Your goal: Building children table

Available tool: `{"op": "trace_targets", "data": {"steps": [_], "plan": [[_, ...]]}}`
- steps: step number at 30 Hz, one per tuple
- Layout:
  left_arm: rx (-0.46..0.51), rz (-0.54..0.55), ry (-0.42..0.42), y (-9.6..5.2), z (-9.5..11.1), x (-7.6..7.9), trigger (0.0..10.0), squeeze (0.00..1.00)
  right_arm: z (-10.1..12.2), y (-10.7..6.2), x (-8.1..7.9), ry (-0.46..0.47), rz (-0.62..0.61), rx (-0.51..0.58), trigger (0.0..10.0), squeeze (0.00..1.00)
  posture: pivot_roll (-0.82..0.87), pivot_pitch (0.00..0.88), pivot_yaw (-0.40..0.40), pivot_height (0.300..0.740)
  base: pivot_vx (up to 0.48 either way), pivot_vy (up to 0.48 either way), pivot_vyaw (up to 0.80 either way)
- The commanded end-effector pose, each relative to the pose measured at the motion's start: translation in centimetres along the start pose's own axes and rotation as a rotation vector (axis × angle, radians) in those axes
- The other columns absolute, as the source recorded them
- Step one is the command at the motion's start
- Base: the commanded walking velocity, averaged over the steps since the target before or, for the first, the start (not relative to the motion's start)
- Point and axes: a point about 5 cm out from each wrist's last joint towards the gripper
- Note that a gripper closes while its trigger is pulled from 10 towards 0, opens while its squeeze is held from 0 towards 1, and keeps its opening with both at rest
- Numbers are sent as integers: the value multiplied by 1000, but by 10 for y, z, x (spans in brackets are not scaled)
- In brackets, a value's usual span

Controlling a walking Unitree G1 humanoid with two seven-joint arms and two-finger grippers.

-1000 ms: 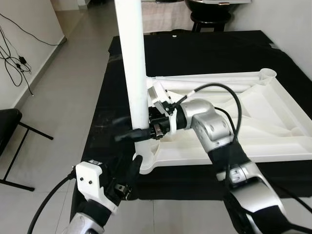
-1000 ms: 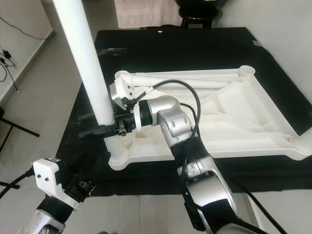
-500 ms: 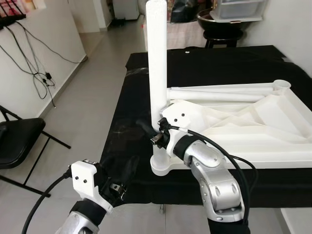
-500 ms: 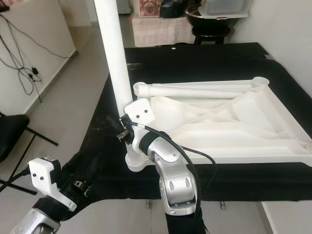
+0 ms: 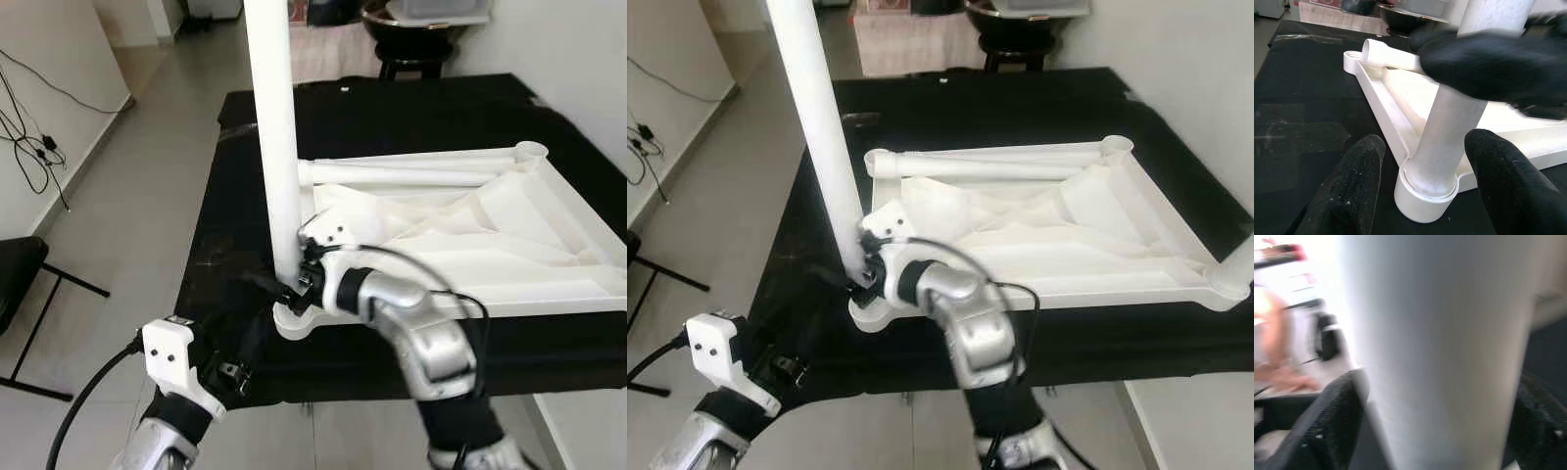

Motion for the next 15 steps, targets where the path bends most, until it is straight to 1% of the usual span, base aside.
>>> {"op": "trace_targets", "data": {"steps": [1, 2, 3, 5, 6, 7, 8, 9, 11, 12, 13, 15], "plan": [[-21, 3, 0, -2, -4, -1, 10000, 0, -2, 1, 1, -44, 139, -25, 10000, 0, 77, 112, 19, 740, 0, 0, 0], [-23, 0, 0, -3, -4, 0, 10000, 0, -2, 1, 6, -82, 207, -56, 10000, 0, 89, 115, 17, 740, 0, 0, 0], [-23, 0, 0, -3, -4, 0, 10000, 0, -2, 1, 6, -82, 207, -56, 10000, 0, 89, 115, 17, 740, 0, 0, 0], [-27, 0, 0, -5, -5, 2, 10000, 0, -1, 4, 14, -117, 326, -109, 10000, 0, 104, 118, 11, 740, 0, 0, 0], [-29, 2, 1, -7, -5, 3, 10000, 0, 2, 7, 16, -119, 381, -118, 10000, 0, 112, 124, 8, 740, 0, 0, 0], [-29, 2, 1, -7, -5, 3, 10000, 0, 2, 7, 16, -119, 381, -118, 10000, 0, 112, 124, 8, 740, 0, 0, 0], [-31, 5, 1, -8, -4, 4, 10000, 0, 6, 9, 18, -110, 422, -119, 10000, 0, 119, 130, 4, 740, 0, 0, 0], [-32, 7, 0, -9, -4, 6, 10000, 0, 10, 11, 20, -106, 465, -111, 8902, 0, 127, 136, 0, 740, 0, 0, 0], [-32, 7, 0, -9, -4, 6, 10000, 0, 10, 11, 20, -106, 465, -111, 8902, 0, 127, 136, 0, 740, 0, 0, 0], [-33, 9, 0, -10, -4, 6, 10000, 0, 15, 14, 23, -104, 489, -106, 4196, 0, 130, 138, 0, 740, 0, 0, 0], [-34, 10, -1, -11, -4, 7, 10000, 0, 19, 16, 25, -103, 508, -98, 0, 0, 136, 145, -2, 740, 0, 0, 0], [-34, 10, -1, -11, -4, 7, 10000, 0, 19, 16, 25, -103, 508, -98, 0, 0, 136, 145, -2, 740, 0, 0, 0]]}}
Point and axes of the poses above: a point about 5 cm out from each wrist's last joint towards the gripper, its own y axis pointing out of the wrist towards the gripper, its own z axis along the axis of the wrist's last joint, x = y × z, and after that the axes turned 6 degrees about y, right-handed
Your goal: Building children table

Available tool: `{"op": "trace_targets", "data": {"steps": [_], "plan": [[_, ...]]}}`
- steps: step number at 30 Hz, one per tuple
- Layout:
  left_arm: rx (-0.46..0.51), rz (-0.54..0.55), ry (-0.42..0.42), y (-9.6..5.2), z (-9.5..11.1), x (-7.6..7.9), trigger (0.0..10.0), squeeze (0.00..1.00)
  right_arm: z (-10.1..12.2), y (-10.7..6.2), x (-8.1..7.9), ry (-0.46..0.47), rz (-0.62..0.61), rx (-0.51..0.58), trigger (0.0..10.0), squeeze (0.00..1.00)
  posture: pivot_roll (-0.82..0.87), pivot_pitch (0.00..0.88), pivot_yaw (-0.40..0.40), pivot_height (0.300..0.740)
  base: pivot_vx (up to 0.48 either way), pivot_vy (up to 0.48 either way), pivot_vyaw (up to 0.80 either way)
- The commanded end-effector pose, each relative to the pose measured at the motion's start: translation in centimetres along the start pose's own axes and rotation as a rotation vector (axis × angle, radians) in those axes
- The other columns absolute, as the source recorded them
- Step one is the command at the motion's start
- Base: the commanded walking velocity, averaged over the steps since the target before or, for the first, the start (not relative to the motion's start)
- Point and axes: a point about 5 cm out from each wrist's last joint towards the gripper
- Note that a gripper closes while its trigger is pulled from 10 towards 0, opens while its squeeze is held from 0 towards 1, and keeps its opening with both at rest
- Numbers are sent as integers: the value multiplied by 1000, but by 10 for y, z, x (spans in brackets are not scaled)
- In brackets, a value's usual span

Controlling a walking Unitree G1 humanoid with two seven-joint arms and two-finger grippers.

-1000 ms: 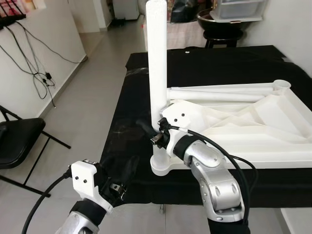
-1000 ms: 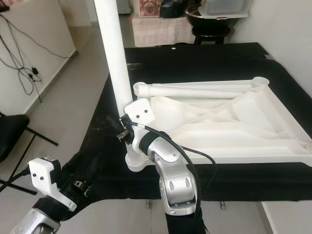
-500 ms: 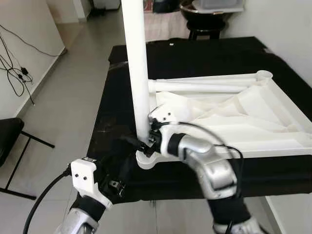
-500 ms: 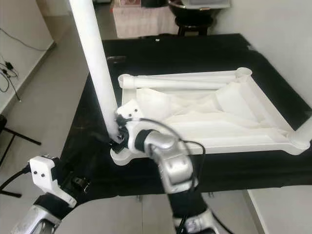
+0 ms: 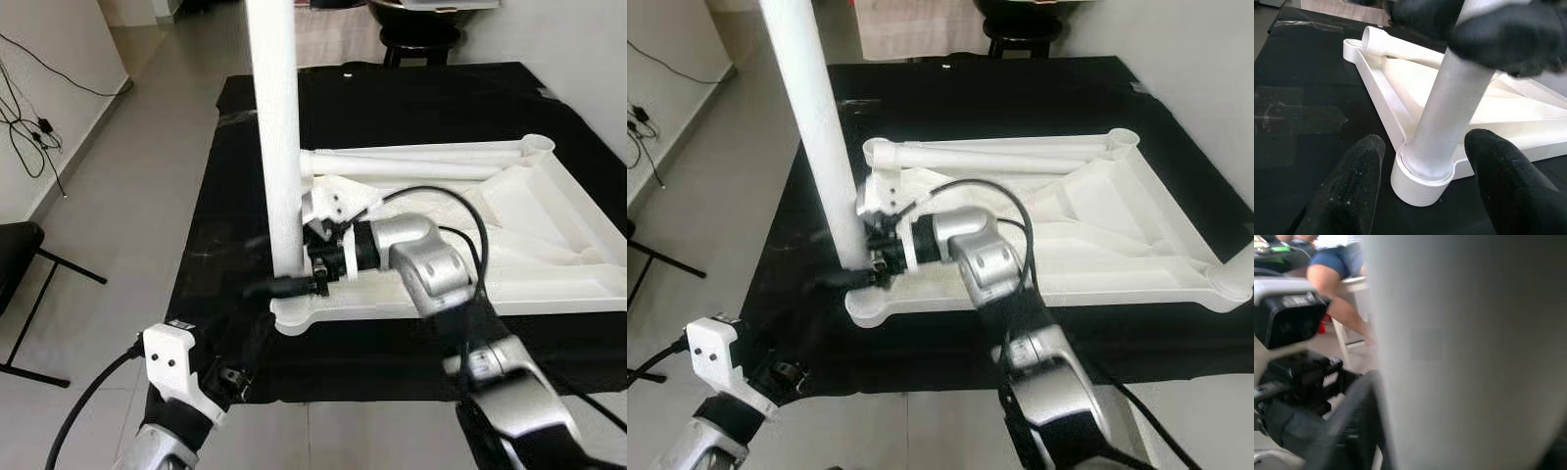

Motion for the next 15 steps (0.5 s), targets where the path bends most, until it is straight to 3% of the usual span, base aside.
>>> {"op": "trace_targets", "data": {"steps": [1, 11, 13, 14, 15], "plan": [[-5, 8, 16, -3, 1, 1, 10000, 0, 5, 8, -1, -2, 92, 26, 0, 0, 137, 149, -2, 740, 0, 0, 0], [-7, 3, 13, -4, 2, 4, 10000, 0, 7, 7, 6, 1, 167, 31, 0, 0, 131, 157, -6, 740, 0, 0, 0], [-7, 3, 13, -4, 2, 4, 10000, 0, 3, 6, 8, -14, 117, 24, 0, 0, 128, 159, -10, 740, 0, 0, 0], [-5, 4, 12, -4, 2, 4, 10000, 0, -6, 7, 10, 15, -24, 30, 0, 0, 119, 160, -24, 740, 0, 0, 0], [-5, 4, 12, -4, 2, 4, 10000, 0, -6, 7, 10, 15, -24, 30, 0, 0, 119, 160, -24, 740, 0, 0, 0]]}}
Point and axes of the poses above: a point about 5 cm out from each wrist's last joint towards the gripper, its own y axis pointing out of the wrist towards the gripper, its own z axis along the axis of the wrist's last joint, x = y × z, and after that the axes turned 6 degrees about y, right-handed
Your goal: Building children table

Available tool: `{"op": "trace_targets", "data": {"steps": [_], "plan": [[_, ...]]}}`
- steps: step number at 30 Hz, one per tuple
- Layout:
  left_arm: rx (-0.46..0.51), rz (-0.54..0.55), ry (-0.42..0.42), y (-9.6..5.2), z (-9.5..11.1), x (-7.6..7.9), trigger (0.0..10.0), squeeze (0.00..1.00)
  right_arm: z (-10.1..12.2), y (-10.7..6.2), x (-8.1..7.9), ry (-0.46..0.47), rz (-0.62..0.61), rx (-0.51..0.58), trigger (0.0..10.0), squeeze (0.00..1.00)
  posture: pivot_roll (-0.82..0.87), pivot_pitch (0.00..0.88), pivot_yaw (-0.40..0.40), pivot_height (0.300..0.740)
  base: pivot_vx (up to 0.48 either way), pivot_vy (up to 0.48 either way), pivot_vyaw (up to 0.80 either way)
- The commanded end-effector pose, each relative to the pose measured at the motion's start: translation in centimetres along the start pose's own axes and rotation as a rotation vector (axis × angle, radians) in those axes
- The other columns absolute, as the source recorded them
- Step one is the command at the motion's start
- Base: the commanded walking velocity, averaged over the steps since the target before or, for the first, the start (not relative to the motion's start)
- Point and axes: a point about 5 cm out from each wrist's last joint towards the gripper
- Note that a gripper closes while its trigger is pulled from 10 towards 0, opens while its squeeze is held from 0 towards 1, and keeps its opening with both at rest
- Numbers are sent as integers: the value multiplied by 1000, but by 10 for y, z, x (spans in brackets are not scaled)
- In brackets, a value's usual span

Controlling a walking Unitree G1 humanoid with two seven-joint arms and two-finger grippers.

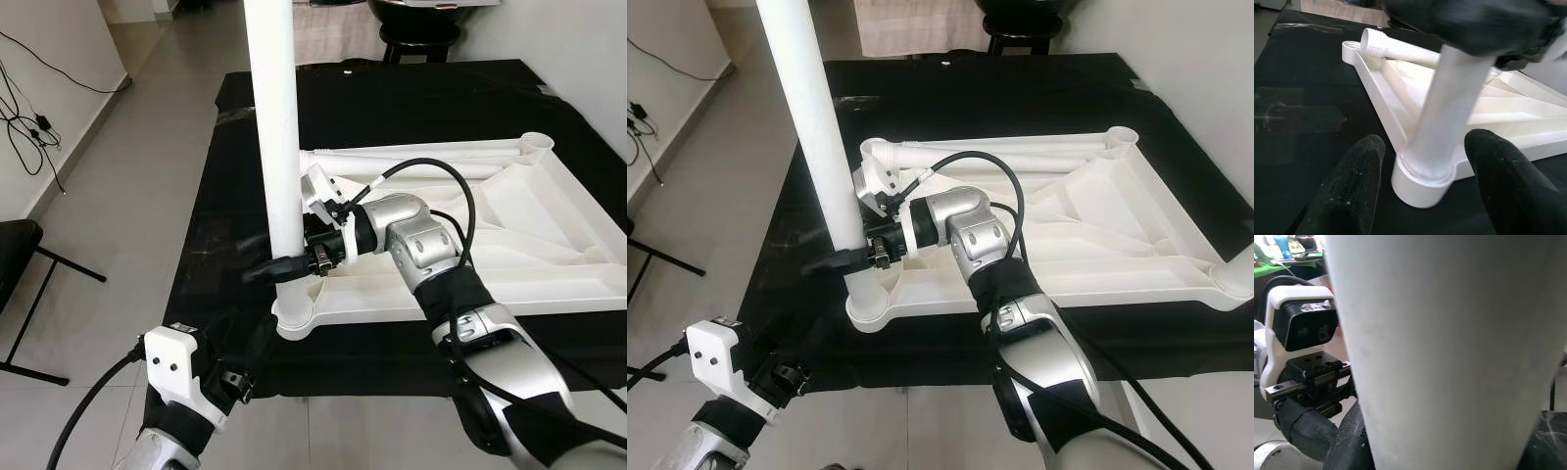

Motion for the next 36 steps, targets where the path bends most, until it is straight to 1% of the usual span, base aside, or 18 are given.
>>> {"op": "trace_targets", "data": {"steps": [1, 2, 3, 4, 5, 6, 7, 8, 10, 15, 16, 20, 21, 23, 24, 27, 31, 36], "plan": [[-10, 2, -2, -2, -1, 1, 10000, 0, -5, 5, 0, 21, -35, -10, 0, 0, 119, 160, -24, 740, 0, 0, 0], [-10, 2, -2, -2, -1, 1, 10000, 0, -5, 5, 0, 21, -35, -10, 0, 0, 119, 160, -24, 740, 0, 0, 0], [-6, 6, -1, -2, 0, 0, 10000, 0, -26, 7, 1, 65, -329, -29, 0, 0, 91, 171, -25, 740, 0, 0, 0], [-6, 6, -1, -2, 0, 0, 10000, 0, -26, 7, 1, 65, -329, -29, 0, 0, 91, 171, -25, 740, 0, 0, 0], [0, 6, 0, 0, 1, -3, 10000, 0, -49, 5, -13, 96, -675, -68, 0, 0, 65, 167, -20, 740, 0, 0, 0], [0, 6, 0, 0, 1, -3, 10000, 0, -49, 5, -13, 96, -675, -68, 0, 0, 65, 167, -20, 740, 0, 0, 0], [3, 4, 4, 2, 1, -6, 10000, 0, -59, -1, -29, 114, -918, -85, 0, 0, 55, 160, -11, 740, 0, 0, 0], [6, 0, 6, 4, 0, -9, 10000, 0, -60, -7, -35, 114, -1071, -85, 0, 0, 34, 141, 3, 740, 0, 0, 0], [7, -4, 8, 7, 0, -11, 10000, 0, -59, -8, -33, 115, -1126, -75, 0, 0, 42, 128, -5, 740, 0, 0, 0], [14, 9, 20, 12, -2, -14, 10000, 0, -52, 5, -15, 107, -1087, -49, 0, 0, 58, 110, -18, 740, 0, 0, 0], [17, 19, 22, 13, -2, -14, 10000, 0, -51, 7, -13, 110, -1076, -46, 10000, 0, 59, 107, -18, 740, 0, 0, 0], [20, 33, 24, 13, -2, -15, 10000, 0, -47, 11, -14, 119, -1044, -6, 10000, 12, 61, 106, -21, 740, 0, 0, 0], [21, 36, 24, 13, -2, -15, 10000, 0, -43, 13, -17, 131, -1029, 34, 10000, 1000, 61, 105, -19, 740, 0, 0, 0], [21, 36, 24, 13, -2, -15, 10000, 0, -43, 13, -17, 131, -1029, 34, 10000, 1000, 61, 105, -19, 740, 0, 0, 0], [20, 35, 24, 13, -2, -15, 10000, 0, -37, 13, -20, 118, -1002, 83, 10000, 1000, 61, 105, -19, 740, 0, 0, 0], [20, 33, 23, 13, -2, -16, 10000, 0, -33, 12, -24, 104, -999, 109, 10000, 1000, 61, 105, -19, 740, 0, 0, 0], [21, 25, 17, 15, -3, -17, 10000, 0, -31, 2, -33, 74, -968, 161, 10000, 1000, 38, 96, -2, 740, 0, 0, 0], [32, 55, 31, 17, -4, -22, 10000, 0, -57, -19, -72, 61, -840, 150, 10000, 1000, 13, 88, 15, 740, 0, 0, 0]]}}
Point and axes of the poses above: a point about 5 cm out from each wrist's last joint towards the gripper, its own y axis pointing out of the wrist towards the gripper, its own z axis along the axis of the wrist's last joint, x = y × z, and after that the axes turned 6 degrees about y, right-handed
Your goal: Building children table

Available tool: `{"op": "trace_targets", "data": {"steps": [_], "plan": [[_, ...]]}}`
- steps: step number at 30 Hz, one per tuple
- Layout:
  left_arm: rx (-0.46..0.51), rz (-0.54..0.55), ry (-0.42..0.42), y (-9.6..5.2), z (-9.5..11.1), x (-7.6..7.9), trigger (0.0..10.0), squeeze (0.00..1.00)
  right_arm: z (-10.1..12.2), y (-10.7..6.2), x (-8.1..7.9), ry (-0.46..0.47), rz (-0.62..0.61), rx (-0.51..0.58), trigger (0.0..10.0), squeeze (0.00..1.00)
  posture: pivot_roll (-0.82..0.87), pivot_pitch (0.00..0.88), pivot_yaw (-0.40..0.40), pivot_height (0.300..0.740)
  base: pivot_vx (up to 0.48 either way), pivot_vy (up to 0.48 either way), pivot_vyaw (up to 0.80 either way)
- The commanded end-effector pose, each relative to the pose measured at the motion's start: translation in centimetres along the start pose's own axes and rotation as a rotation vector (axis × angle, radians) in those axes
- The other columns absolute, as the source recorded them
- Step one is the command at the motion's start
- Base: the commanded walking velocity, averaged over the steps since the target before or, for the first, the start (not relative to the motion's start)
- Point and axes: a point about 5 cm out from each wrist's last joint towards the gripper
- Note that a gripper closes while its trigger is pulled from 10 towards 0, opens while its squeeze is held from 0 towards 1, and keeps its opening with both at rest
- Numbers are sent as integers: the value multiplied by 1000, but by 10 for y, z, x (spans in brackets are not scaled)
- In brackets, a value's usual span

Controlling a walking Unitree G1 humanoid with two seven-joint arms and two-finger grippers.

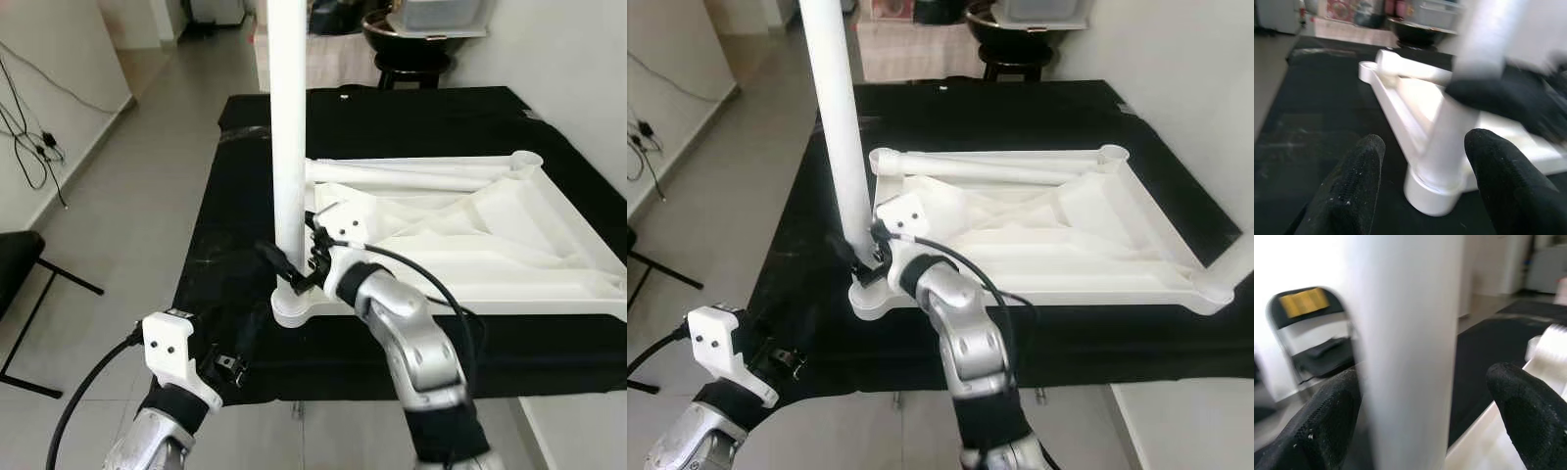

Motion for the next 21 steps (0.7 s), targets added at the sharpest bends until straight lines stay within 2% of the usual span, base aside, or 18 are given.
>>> {"op": "trace_targets", "data": {"steps": [1, 3, 5, 8, 10, 11, 12, 13, 15, 16, 19, 21], "plan": [[-13, 22, -4, -1, -5, -2, 10000, 0, 2, -9, -6, -8, 58, 24, 10000, 1000, 13, 88, 15, 740, 0, 0, 0], [-13, 24, -3, -1, -5, -3, 10000, 0, 1, -10, -7, -9, 65, 20, 10000, 1000, 13, 88, 15, 740, 0, 0, 0], [-13, 50, 16, -1, -5, -5, 10000, 0, -2, -23, -5, 0, 76, 11, 10000, 1000, 9, 84, 20, 740, 0, 0, 0], [-16, 68, 27, -1, -5, -7, 10000, 0, -4, -29, -3, 3, 72, 6, 10000, 1000, 10, 84, 19, 740, 0, 0, 0], [-13, 121, 52, -1, -5, -13, 10000, 0, -9, -36, 5, 17, -1, -3, 10000, 1000, 4, 77, 16, 740, 0, 0, 0], [-14, 157, 71, 0, -6, -16, 10000, 0, -11, -38, 13, 37, -77, 1, 10000, 733, 1, 73, 13, 740, 0, 0, 0], [-18, 202, 98, -1, -6, -19, 10000, 0, -15, -42, 25, 56, -167, -11, 10000, 0, 1, 67, 6, 740, 0, 0, 0], [-18, 202, 98, -1, -6, -19, 10000, 0, -15, -42, 25, 56, -167, -11, 10000, 0, 1, 67, 6, 740, 0, 0, 0], [-40, 313, 155, -7, -8, -23, 10000, 0, -25, -51, 45, 101, -324, -45, 10000, 0, 2, 61, -2, 740, 0, 0, 0], [-40, 313, 155, -7, -8, -23, 10000, 0, -25, -51, 45, 101, -324, -45, 10000, 0, 2, 61, -2, 740, 0, 0, 0], [-87, 471, 202, -20, -14, -28, 10000, 0, -41, -67, 64, 108, -438, -132, 10000, 0, -11, 41, -12, 740, 0, 0, 0], [-105, 506, 211, -23, -16, -29, 10000, 0, -45, -70, 69, 106, -459, -154, 10000, 0, -11, 41, -12, 740, 0, 0, 0]]}}
Point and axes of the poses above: a point about 5 cm out from each wrist's last joint towards the gripper, its own y axis pointing out of the wrist towards the gripper, its own z axis along the axis of the wrist's last joint, x = y × z, and after that the axes turned 6 degrees about y, right-handed
